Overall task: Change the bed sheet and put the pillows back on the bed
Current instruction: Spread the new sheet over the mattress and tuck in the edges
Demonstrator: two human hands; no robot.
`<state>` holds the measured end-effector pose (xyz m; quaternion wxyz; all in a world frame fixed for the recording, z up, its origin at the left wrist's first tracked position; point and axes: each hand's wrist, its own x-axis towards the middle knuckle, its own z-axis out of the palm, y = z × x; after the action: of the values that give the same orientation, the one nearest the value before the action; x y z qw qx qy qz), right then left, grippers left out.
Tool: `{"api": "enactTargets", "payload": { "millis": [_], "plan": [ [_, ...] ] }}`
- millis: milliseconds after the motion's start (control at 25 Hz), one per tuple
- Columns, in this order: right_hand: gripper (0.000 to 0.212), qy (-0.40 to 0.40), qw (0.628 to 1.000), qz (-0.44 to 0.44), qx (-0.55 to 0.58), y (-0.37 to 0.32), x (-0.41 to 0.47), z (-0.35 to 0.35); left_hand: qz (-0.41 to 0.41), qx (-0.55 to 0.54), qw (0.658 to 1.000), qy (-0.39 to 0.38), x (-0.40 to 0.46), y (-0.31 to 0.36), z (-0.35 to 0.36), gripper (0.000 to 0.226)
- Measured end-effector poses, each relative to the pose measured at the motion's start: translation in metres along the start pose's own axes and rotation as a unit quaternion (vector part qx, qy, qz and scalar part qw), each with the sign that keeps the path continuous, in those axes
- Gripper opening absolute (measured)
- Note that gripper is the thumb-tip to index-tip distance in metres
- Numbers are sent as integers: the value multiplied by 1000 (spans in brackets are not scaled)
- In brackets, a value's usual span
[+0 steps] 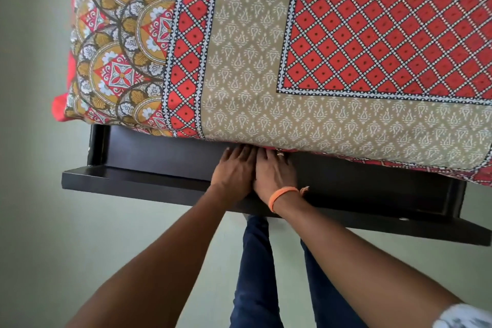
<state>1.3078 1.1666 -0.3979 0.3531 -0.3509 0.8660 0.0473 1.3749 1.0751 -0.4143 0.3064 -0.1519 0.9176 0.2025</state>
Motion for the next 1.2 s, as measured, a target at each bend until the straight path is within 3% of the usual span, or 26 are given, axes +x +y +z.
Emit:
{"api": "enactTargets", "payload": {
  "millis": [160,360,440,480,600,720,800,920,1040,1200],
  "plan": [
    [44,13,999,32,19,-11,19,5,42,27,998,34,13,-19,-3,65],
    [59,-43,996,60,-46,-24,15,24,8,59,996,-70,10,-17,-5,69],
    [67,-98,992,75,-34,-19,15,15,12,47,997,-59,9,-8,-20,48],
    [61,-111,991,72,-30,-20,15,6,-3,47,998,-41,6,-9,-29,36],
    [33,-44,992,-101,-64,-56,18,-19,-125,34,991,21,-33,-41,-41,27],
    [42,21,953,-286,-96,-102,24,-22,-214,32,975,51,-62,-91,-37,49],
    [46,6,936,-334,-113,-130,42,-18,-233,45,970,62,-66,-128,-37,67],
    [65,-23,950,-296,-102,-151,71,-9,-182,52,982,-4,-55,-170,-33,89],
    [78,-57,973,-222,-40,-164,85,9,-134,85,987,6,-49,-196,-23,96],
    [102,-90,978,-177,-62,-174,93,24,-206,76,975,25,-39,-185,-22,89]
  ]
}}
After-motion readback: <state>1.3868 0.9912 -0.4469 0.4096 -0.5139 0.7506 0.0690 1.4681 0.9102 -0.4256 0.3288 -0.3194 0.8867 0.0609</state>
